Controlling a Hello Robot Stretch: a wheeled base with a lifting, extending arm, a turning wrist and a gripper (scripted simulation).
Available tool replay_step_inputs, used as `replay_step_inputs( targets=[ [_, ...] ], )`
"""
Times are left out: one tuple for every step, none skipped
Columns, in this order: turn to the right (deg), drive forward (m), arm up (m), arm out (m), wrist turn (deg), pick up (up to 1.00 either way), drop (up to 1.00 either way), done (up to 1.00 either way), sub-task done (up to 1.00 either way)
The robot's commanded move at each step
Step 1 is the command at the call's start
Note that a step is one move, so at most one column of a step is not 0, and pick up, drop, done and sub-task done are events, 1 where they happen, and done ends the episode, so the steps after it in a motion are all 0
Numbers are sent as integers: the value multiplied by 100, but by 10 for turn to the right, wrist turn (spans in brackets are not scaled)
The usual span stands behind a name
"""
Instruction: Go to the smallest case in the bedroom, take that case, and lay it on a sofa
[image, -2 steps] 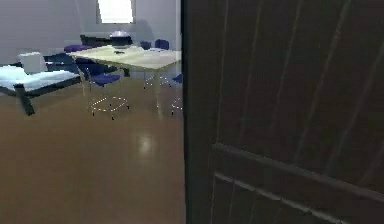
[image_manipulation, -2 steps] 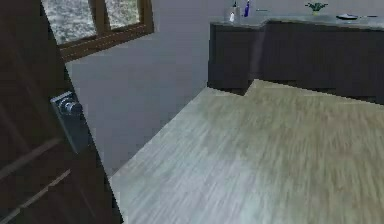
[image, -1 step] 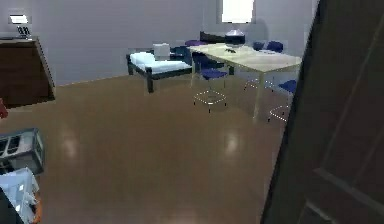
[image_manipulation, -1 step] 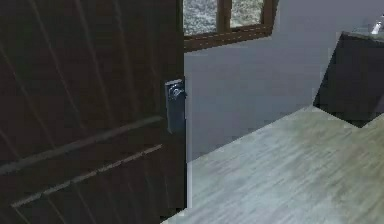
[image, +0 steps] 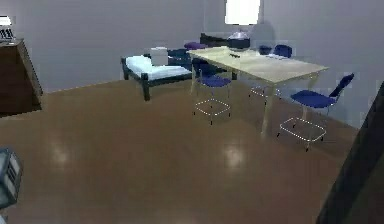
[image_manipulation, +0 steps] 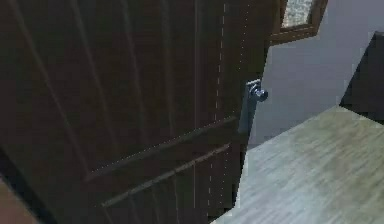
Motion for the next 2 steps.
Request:
replay_step_inputs(
  targets=[
    [-270, 0, 0, 0, 0, 0, 0, 0, 0],
    [0, 60, 0, 0, 0, 0, 0, 0, 0]
  ],
)
